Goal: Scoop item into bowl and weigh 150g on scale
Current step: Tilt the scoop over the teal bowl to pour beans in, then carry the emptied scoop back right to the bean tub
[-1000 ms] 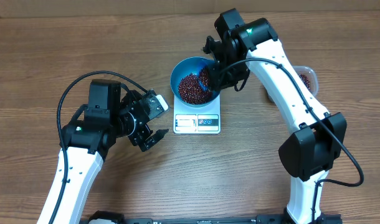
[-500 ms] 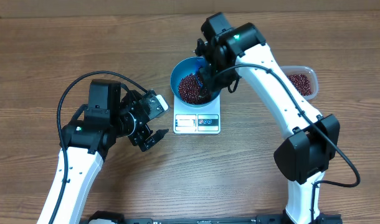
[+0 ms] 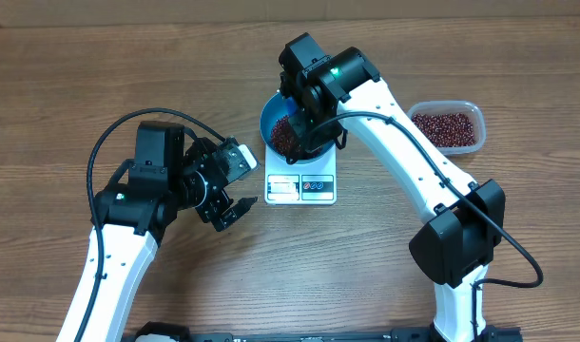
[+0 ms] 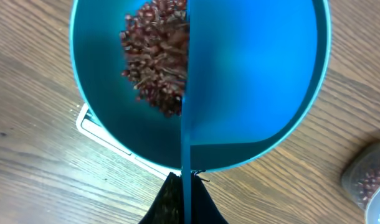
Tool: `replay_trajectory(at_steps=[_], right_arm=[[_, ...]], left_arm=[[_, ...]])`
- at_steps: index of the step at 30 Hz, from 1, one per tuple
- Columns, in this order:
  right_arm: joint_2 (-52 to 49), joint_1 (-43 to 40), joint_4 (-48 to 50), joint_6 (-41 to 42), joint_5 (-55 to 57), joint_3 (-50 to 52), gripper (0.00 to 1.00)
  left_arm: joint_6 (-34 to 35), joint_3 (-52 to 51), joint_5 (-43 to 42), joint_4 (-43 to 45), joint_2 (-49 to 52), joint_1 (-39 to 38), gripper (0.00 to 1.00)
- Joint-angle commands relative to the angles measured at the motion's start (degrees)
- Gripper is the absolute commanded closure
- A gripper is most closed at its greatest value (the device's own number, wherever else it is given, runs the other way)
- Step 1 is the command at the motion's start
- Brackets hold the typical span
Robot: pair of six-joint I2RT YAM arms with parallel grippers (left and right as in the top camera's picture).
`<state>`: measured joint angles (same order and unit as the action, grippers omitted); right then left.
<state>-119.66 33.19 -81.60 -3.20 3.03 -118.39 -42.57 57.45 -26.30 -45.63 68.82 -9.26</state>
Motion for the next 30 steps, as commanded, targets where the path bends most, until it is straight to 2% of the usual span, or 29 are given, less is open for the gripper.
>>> replay_trajectory(at_steps=[1,30], right_arm=[[0.11,0.09,0.33,0.22,1.46,-1.9,0.96],[0.11,2.27,0.11,0.17,12.11,-1.9,0.96]], left_arm=[[-1.11,-0.35,-0.09,-0.02,0.31,0.24,0.0],[-1.11,-0.35,-0.09,0.0,0.31,0.24,0.0]])
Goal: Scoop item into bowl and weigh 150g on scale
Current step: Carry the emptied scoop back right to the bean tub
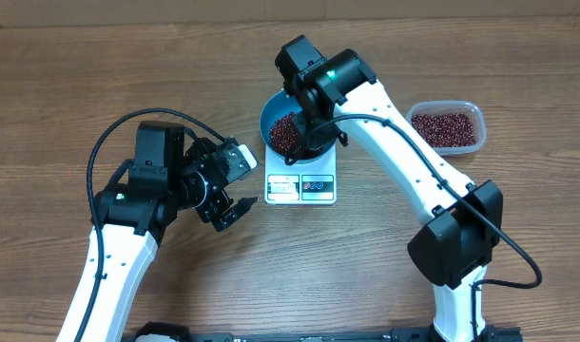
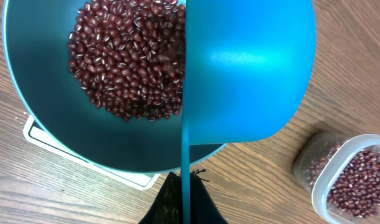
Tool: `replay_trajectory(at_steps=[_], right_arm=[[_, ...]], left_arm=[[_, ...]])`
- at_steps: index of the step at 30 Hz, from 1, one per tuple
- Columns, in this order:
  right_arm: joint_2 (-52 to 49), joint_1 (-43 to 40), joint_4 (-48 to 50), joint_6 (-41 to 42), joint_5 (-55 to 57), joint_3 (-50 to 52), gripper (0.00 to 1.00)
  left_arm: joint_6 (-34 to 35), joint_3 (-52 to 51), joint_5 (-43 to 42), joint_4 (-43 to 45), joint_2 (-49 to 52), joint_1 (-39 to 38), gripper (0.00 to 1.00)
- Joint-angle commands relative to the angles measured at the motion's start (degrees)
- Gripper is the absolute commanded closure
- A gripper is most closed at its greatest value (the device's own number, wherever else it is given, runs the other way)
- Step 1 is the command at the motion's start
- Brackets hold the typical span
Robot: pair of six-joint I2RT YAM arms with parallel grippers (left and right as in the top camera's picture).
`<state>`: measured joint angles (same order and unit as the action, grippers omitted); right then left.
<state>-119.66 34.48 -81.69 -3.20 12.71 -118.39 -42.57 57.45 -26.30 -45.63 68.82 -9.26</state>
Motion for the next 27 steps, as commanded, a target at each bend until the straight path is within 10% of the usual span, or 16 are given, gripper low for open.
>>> replay_trajectory(at_steps=[1,27], right_arm=[[0.11,1.14,0.2,0.2,2.51,-1.9,0.96],[0.11,1.25,0.7,0.22,4.83,-1.9,0.96]], left_arm=[[-1.11,-0.35,-0.09,-0.02,0.31,0.24,0.0],[-1.11,-0.35,-0.09,0.0,0.31,0.24,0.0]])
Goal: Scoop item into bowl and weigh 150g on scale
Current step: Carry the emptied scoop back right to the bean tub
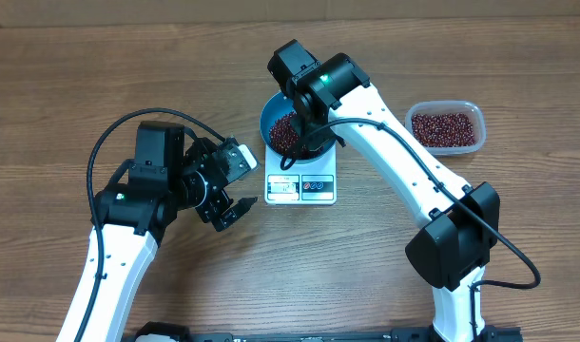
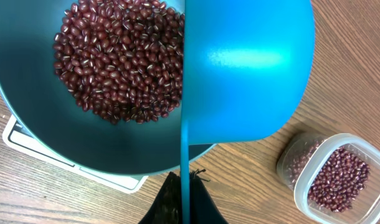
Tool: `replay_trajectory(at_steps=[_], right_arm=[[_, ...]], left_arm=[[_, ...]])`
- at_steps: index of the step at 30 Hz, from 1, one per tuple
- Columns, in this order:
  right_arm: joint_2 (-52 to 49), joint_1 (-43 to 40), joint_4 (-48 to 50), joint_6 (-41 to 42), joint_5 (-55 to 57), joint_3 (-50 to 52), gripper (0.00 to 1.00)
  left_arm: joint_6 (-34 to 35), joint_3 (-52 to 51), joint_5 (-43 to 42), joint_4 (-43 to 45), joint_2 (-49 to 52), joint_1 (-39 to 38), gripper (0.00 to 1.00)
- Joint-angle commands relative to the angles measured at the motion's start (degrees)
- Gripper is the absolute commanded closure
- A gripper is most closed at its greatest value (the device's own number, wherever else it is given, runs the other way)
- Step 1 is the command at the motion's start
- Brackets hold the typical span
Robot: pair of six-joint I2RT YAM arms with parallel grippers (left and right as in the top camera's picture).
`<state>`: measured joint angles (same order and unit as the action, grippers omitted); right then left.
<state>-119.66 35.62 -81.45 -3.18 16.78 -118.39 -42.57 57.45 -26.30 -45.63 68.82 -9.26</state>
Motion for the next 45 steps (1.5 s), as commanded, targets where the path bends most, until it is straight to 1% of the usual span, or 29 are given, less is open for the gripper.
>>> replay_trajectory(at_steps=[1,6,13,22,28,37,41,45], right_arm=[[0.11,0.11,0.48,0.2,0.79,-1.9,0.96],[0.13,0.11,0.24,0.87,0.81,-2.01,0.96],[1.01,-2.82,-1.86,7.39,6.08,-2.97,0.96],[4.09,-11.87,-4.04,17.11,6.69,-3.32,0.96],[4.24,-18.93,-9.46,21.29,6.75,-3.13,0.96],[4.24,-25.9,-12.52,22.95,6.71,-2.54,0.96],[4.04,-28.0,-12.83,22.88,6.54,-0.11,0.96],[3.87,-28.24,-12.98,22.93,6.56,3.06,0.96]], left_arm=[[-1.11,-0.35,-0.09,-0.02,0.31,0.24,0.0],[-1.11,-0.35,-0.09,-0.02,0.31,0.24,0.0],[-1.11,-0.35,-0.09,-0.02,0.31,0.24,0.01],[-1.11,-0.35,-0.09,-0.02,0.31,0.24,0.0],[-1.11,-0.35,-0.09,-0.02,0.31,0.24,0.0],[-1.11,-0.35,-0.09,-0.02,0.31,0.24,0.0],[-1.11,-0.35,-0.09,-0.02,0.31,0.24,0.01],[-1.11,-0.35,-0.09,-0.02,0.31,0.24,0.0]])
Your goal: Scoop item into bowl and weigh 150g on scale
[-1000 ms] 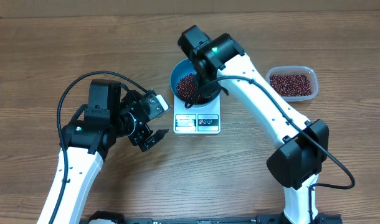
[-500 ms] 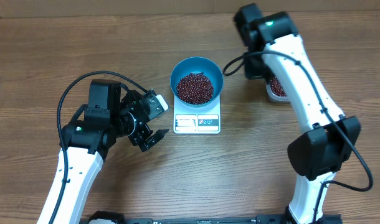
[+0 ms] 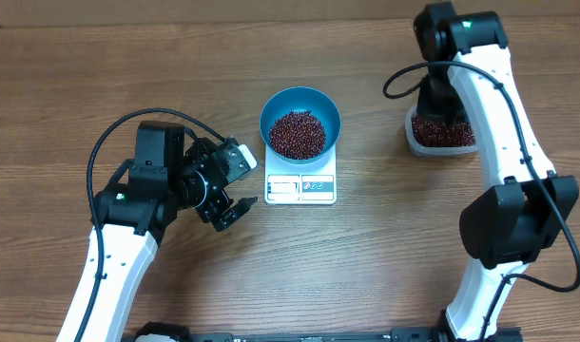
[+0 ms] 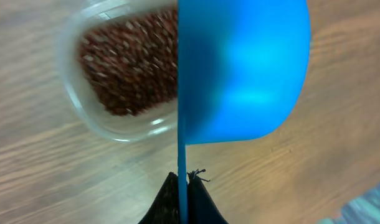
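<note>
A blue bowl (image 3: 300,123) holding red beans sits on the white scale (image 3: 300,186) at the table's middle. At the right stands a clear tub of red beans (image 3: 444,135) (image 4: 124,74). My right gripper (image 4: 183,177) is shut on the handle of a blue scoop (image 4: 243,68), which hangs over the tub's right side; the right arm covers part of the tub in the overhead view. Left of the scale my left gripper (image 3: 235,211) hovers open with nothing in it.
A black cable loops over the left arm (image 3: 128,204). The table's far edge runs close behind the tub and the right arm (image 3: 461,38).
My right gripper has moved with the scoop from over the blue bowl on the scale to over the bean tub at the right. The bowl now shows uncovered. The left arm stayed put.
The scoop was first held low over the bowl, with beans heaped inside. At the following two moments it sat higher above the bowl, showing its blue underside. Now it is over the tub, and the bowl of beans sits on the scale.
</note>
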Tool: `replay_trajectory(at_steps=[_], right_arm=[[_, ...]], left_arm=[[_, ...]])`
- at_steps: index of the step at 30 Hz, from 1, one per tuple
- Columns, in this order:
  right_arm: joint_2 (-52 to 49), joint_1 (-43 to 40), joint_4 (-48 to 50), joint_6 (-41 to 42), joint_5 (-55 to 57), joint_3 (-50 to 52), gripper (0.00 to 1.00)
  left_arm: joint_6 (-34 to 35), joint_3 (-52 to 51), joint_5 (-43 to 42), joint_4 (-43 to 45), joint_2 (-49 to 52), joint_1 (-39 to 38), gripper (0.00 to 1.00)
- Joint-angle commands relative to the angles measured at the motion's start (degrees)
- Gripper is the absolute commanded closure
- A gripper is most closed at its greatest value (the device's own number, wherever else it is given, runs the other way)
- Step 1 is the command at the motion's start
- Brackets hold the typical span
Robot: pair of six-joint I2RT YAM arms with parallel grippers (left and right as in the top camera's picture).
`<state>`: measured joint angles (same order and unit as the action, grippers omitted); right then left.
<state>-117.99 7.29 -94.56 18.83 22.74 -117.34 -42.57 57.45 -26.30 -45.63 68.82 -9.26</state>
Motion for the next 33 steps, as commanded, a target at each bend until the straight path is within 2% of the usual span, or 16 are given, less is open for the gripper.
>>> replay_trajectory(at_steps=[1,13,27,33], right_arm=[[2.19,0.09,0.2,0.92,0.57,2.6,0.96],[2.14,0.09,6.62,0.87,0.59,13.18,0.96],[1.77,0.09,12.5,-0.31,1.62,14.64,0.96],[-1.44,0.09,12.44,-1.11,3.21,14.64,0.96]], left_arm=[[-1.11,-0.35,-0.09,0.0,0.31,0.24,0.0],[-1.11,-0.35,-0.09,-0.02,0.31,0.24,0.0],[-1.11,-0.35,-0.09,0.0,0.31,0.24,0.01],[-1.11,-0.35,-0.09,-0.02,0.31,0.24,0.0]])
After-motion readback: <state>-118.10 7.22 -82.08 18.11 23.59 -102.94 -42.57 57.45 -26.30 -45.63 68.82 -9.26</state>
